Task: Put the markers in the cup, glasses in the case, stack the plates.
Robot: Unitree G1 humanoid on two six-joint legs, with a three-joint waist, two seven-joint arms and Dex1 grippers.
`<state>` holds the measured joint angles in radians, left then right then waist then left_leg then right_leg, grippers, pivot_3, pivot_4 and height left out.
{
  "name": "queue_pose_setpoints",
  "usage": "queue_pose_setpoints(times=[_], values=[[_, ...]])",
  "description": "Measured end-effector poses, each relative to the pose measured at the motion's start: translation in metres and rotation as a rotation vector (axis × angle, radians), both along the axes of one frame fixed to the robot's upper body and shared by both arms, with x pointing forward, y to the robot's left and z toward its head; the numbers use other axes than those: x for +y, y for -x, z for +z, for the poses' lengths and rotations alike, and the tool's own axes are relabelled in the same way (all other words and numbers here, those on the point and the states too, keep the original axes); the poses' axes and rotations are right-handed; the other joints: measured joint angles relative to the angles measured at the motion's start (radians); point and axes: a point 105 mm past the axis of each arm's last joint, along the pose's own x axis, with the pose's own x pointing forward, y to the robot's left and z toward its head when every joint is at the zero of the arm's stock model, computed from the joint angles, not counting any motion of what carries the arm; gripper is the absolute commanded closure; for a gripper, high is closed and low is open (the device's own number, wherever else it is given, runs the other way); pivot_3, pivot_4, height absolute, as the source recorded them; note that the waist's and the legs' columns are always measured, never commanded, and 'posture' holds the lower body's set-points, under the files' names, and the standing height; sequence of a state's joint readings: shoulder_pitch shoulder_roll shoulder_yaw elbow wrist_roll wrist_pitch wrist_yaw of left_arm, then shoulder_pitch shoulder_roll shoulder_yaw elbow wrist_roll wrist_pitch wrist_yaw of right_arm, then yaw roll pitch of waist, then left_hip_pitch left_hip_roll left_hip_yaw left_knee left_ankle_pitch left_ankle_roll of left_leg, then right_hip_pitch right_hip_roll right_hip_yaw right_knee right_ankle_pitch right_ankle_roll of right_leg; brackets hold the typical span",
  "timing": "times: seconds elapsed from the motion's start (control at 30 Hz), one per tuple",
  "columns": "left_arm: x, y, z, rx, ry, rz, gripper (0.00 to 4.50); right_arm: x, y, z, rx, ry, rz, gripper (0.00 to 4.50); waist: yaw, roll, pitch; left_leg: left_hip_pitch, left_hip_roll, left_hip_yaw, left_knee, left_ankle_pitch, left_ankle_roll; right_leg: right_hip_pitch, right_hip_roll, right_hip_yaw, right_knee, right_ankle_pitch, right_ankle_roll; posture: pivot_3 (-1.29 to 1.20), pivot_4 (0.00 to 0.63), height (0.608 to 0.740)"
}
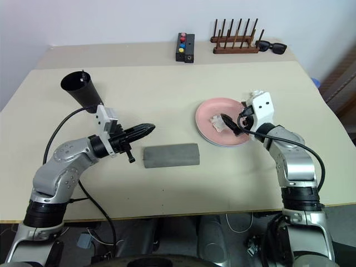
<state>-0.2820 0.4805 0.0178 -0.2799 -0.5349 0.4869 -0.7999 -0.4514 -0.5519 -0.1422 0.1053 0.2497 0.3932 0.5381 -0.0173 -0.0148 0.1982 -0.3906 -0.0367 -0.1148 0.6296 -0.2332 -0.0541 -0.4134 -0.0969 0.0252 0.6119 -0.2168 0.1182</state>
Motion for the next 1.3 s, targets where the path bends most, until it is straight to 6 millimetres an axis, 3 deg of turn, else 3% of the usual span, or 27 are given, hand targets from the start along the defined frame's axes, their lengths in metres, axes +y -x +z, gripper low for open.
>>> queue_pose_setpoints(times=[0.2, 0.4, 0.77, 1.3], values=[[0.001, 0.0, 0.0, -0.001, -0.001, 0.01, 4.5, -0.028, -0.033, 0.0, -0.007, 0.01, -0.186, 0.03, -0.001, 0.0, 0.0, 0.0, 0.0, 0.0, -0.001, 0.0, 0.0, 0.0, 0.0, 0.0, 0.0, 0.0, 0.0, 0.0, 0.15, 0.739], [0.002, -0.001, 0.0, -0.003, -0.001, 0.018, 4.5, -0.041, -0.049, -0.005, 0.004, 0.003, -0.277, 0.03, -0.002, 0.0, 0.0, 0.0, 0.0, 0.0, -0.001, 0.0, 0.0, 0.0, 0.0, 0.0, 0.0, 0.0, 0.0, 0.0, 0.15, 0.739], [0.002, -0.001, 0.001, -0.004, -0.002, 0.018, 4.5, -0.056, -0.064, -0.012, 0.038, -0.033, -0.372, 0.03, -0.005, 0.0, 0.0, 0.0, 0.0, 0.0, -0.001, 0.0, 0.0, 0.0, 0.0, 0.0, 0.0, 0.0, 0.0, 0.0, 0.15, 0.739], [0.002, -0.001, 0.001, -0.004, -0.002, 0.021, 4.5, -0.059, -0.066, -0.018, 0.055, -0.024, -0.38, 0.03, -0.007, 0.0, 0.0, 0.0, 0.0, 0.0, -0.001, 0.0, 0.0, 0.0, 0.0, 0.0, 0.0, 0.0, 0.0, 0.0, 0.15, 0.739]])
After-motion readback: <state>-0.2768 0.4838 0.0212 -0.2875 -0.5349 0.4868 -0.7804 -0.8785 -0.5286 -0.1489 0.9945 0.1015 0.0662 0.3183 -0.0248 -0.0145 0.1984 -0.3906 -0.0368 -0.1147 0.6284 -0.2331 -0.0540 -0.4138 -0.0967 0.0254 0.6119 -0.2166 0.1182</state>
